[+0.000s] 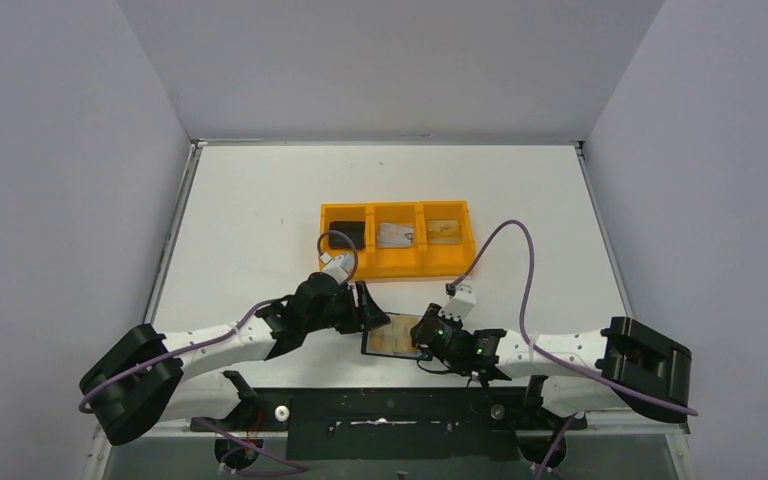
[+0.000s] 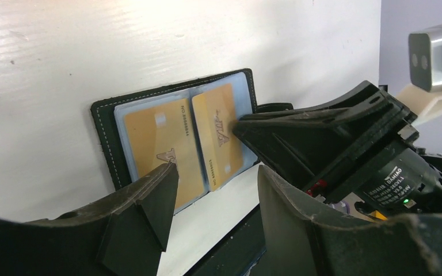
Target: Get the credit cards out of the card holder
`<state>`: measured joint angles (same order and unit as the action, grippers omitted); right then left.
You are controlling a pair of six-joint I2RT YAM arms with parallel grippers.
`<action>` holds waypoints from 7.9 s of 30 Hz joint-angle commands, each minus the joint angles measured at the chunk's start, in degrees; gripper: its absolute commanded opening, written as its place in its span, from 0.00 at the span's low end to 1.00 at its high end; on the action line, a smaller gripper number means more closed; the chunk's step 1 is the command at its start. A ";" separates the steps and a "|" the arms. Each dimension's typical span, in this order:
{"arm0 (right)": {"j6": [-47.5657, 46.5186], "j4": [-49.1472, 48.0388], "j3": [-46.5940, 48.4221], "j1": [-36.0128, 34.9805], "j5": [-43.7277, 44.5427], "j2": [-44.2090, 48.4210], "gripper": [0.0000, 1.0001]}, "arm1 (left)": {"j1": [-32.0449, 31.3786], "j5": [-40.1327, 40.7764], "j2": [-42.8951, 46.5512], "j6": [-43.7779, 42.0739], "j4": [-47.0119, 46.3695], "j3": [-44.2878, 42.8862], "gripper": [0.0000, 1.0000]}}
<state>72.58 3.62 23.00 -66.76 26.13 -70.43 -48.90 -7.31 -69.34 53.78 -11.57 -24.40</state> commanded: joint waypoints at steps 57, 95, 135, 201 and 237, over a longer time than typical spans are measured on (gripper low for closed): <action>10.22 0.70 -6.57 0.55 1.01 0.46 0.14 | -0.92 -5.09 -15.43 2.03 -12.83 0.91 0.00; 1.38 -6.15 0.42 1.56 -6.60 -10.23 0.26 | -0.37 -4.07 -11.30 2.48 -10.77 -0.18 0.24; -3.29 3.54 5.90 0.63 1.00 4.00 0.26 | 1.88 -3.13 -3.96 0.41 -5.52 1.26 0.00; -2.05 2.88 -2.27 -0.47 6.22 16.81 0.68 | 3.78 1.07 12.11 -2.63 0.80 2.10 0.00; -13.74 -20.77 -6.10 4.70 -8.25 17.14 0.81 | 19.29 -15.30 25.14 -1.23 -1.87 7.87 0.00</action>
<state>60.42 -9.06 17.02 -63.57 22.26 -54.50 -30.76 -17.82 -46.74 51.11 -6.81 -18.31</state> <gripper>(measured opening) 0.823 0.011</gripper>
